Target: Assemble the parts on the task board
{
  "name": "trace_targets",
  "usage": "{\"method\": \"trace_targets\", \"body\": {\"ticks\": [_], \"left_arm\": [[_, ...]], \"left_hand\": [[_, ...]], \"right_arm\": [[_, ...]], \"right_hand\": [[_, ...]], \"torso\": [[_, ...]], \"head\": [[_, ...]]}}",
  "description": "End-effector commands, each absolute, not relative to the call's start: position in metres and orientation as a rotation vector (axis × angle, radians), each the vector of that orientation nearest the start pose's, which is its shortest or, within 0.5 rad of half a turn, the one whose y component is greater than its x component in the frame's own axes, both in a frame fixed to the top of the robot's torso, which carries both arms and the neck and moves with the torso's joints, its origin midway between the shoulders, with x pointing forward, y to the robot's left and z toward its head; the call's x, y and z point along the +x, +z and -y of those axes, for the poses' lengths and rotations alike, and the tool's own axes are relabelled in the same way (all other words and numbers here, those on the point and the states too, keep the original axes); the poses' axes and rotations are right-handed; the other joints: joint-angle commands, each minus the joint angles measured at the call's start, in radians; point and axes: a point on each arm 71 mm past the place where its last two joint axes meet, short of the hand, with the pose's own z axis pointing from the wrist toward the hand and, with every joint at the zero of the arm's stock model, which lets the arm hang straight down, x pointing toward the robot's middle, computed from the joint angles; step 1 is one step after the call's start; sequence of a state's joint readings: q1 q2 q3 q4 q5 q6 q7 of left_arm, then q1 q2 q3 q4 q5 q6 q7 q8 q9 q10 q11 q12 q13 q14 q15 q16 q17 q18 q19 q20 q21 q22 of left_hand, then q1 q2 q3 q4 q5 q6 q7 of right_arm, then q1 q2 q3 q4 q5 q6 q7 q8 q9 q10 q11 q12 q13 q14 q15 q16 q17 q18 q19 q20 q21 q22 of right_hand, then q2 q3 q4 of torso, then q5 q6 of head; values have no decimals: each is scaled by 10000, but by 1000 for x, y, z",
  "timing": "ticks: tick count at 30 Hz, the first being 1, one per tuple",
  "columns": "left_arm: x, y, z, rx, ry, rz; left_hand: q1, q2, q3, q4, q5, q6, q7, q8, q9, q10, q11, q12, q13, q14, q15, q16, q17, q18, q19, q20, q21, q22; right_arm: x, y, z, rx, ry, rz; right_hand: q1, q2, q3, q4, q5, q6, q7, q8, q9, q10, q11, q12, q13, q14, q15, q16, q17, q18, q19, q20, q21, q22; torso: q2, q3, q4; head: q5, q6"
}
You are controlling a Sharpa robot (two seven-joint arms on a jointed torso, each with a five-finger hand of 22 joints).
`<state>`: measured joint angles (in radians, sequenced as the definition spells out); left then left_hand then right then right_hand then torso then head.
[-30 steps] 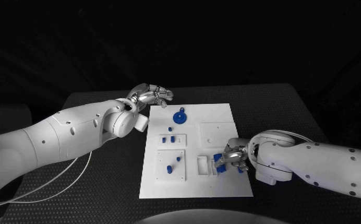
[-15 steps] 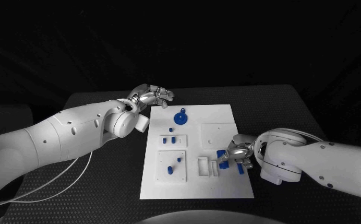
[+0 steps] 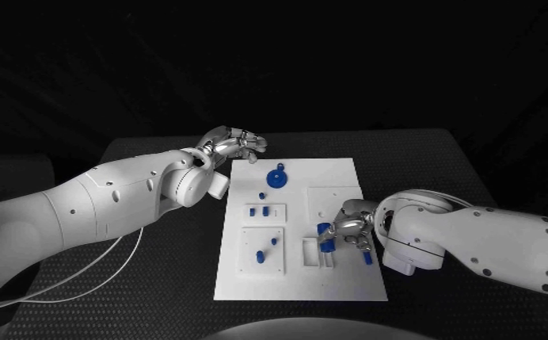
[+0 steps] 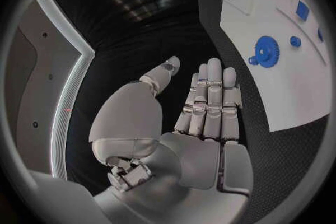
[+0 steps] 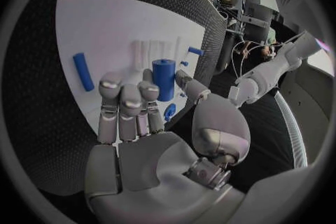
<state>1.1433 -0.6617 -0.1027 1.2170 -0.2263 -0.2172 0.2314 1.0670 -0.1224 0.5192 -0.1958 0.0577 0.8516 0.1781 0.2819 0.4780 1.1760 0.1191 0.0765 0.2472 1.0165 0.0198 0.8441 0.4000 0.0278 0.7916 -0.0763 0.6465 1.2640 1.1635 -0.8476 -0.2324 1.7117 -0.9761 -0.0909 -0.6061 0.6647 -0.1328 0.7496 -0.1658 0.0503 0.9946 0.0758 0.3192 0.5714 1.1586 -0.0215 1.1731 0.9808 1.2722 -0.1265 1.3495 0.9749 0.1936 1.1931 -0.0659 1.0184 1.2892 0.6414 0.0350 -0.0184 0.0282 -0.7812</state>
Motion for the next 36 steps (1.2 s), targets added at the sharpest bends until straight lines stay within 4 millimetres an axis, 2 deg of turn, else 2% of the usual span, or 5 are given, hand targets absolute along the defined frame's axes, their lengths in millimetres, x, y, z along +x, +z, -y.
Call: {"method": "trace_targets", "body": {"ticks": [1,10,22,36], "left_arm": [[517,-255,-197,-9926,-13198,-17259],[517,-255,-196,-9925,-13209,-17271],[516,-255,-196,-9918,-13223,-17272],[517,-255,-197,-9925,-13206,-17264]], "left_hand": [[-60,-9,-16,42,56,-37,-31,59,-7,-63,17,-1,-10,47,1,-68,17,114,42,-27,-49,15],[-61,-7,-17,43,57,-37,-31,61,-8,-63,17,0,-10,47,2,-71,22,113,43,-26,-52,19],[-67,-7,-19,48,56,-39,-31,62,-9,-66,19,-1,-10,46,3,-76,29,113,43,-24,-55,25],[-72,-8,-22,51,56,-47,-28,60,-12,-70,20,-1,-10,45,4,-82,39,113,43,-23,-61,33]], "right_arm": [[387,-296,175,2864,4425,-25357],[382,-307,167,2490,4436,-25829],[384,-310,163,2517,4411,-25675],[386,-309,164,2645,4332,-25175]], "right_hand": [[-104,-7,15,24,-17,195,124,20,-13,61,-18,-76,12,42,-6,-42,12,682,2,57,64,-18],[-238,34,-17,25,-17,225,114,11,-13,49,-28,-111,28,47,-14,-61,60,682,-18,67,68,-26],[-330,35,-45,-2,-17,249,106,4,-13,31,-36,-137,45,19,-21,-101,43,682,-39,74,70,-30],[-361,14,-30,-16,-16,272,96,1,-12,32,-47,-150,58,33,-30,-108,91,682,-42,71,74,-38]], "torso": [[7,-6,6],[5,0,-1],[2,11,-11],[3,11,-18]], "head": [[19,-16],[96,-77],[158,-86],[158,-73]]}}
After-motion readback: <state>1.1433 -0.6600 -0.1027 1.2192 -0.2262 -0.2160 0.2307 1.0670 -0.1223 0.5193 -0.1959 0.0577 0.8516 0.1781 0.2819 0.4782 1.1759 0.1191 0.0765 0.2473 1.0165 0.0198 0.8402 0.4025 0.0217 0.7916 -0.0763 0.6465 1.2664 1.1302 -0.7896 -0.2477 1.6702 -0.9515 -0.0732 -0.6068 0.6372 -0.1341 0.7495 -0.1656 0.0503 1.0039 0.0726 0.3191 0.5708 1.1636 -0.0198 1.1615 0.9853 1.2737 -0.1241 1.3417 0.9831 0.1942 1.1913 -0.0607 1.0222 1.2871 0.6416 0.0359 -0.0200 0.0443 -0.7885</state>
